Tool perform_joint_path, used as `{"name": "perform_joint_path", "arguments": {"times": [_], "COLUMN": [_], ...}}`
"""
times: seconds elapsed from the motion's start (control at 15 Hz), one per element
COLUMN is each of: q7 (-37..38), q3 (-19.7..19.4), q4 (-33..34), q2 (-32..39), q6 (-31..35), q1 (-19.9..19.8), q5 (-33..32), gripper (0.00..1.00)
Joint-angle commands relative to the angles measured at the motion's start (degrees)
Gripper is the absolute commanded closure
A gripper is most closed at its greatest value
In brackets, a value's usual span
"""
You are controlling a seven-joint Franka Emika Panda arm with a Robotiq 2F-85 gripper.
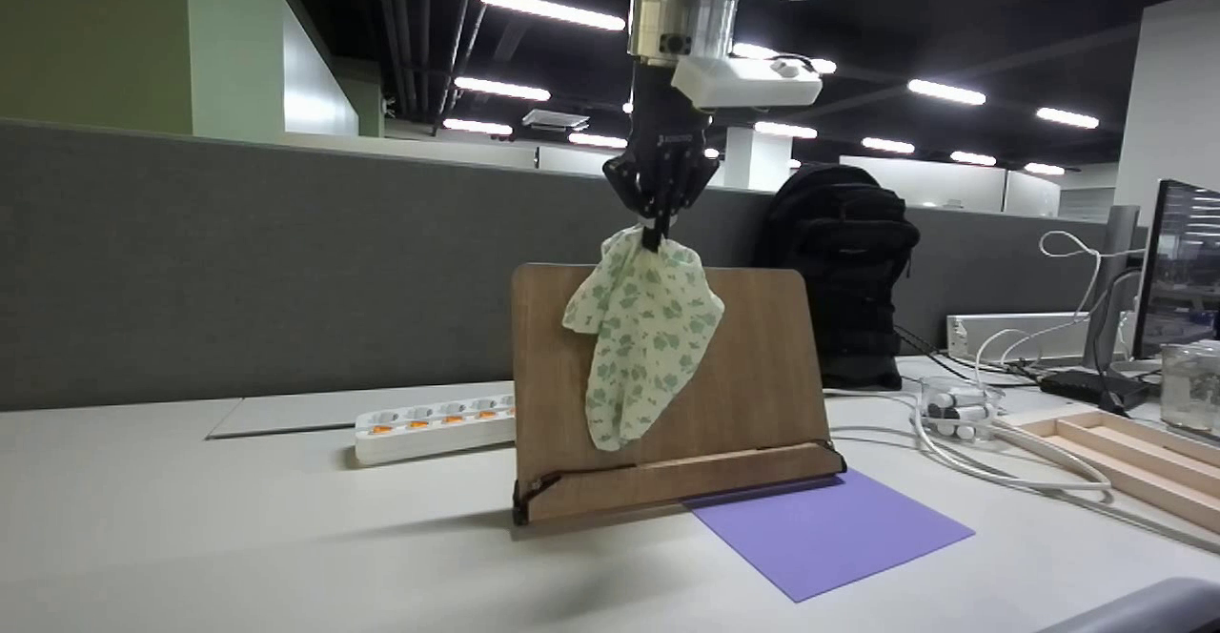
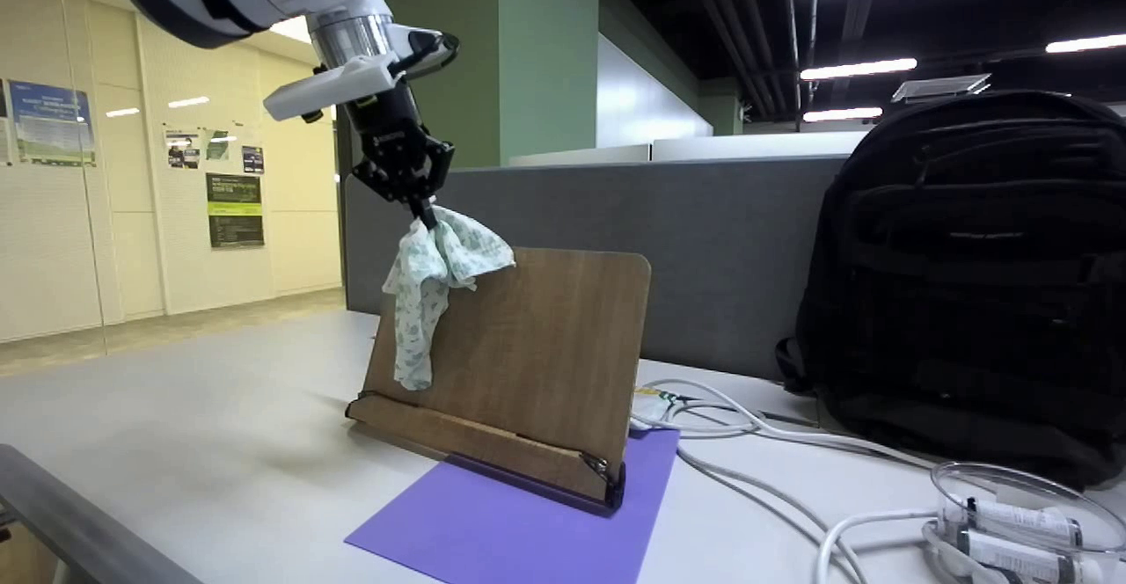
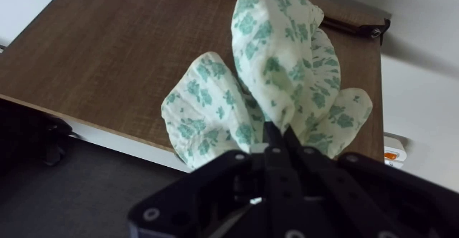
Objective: Hang the white cloth on the wooden board
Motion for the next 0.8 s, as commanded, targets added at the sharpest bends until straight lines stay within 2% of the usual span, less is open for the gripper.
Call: {"name": "perform_joint_path", "arguments": {"times": [0.0, 0.4, 0.73], "q7": [3.94, 13.25, 21.51], "q3": [1.07, 1.25, 1.86], "q4": [0.46, 4.88, 9.14], "q2": [0.36, 2.47, 6.03], "q6": [3.36, 10.11, 9.95], "q1": [-2.93, -9.51, -12.7], "q5": [-5.36, -18.78, -26.44], "gripper": [0.99, 0.99, 0.99]}}
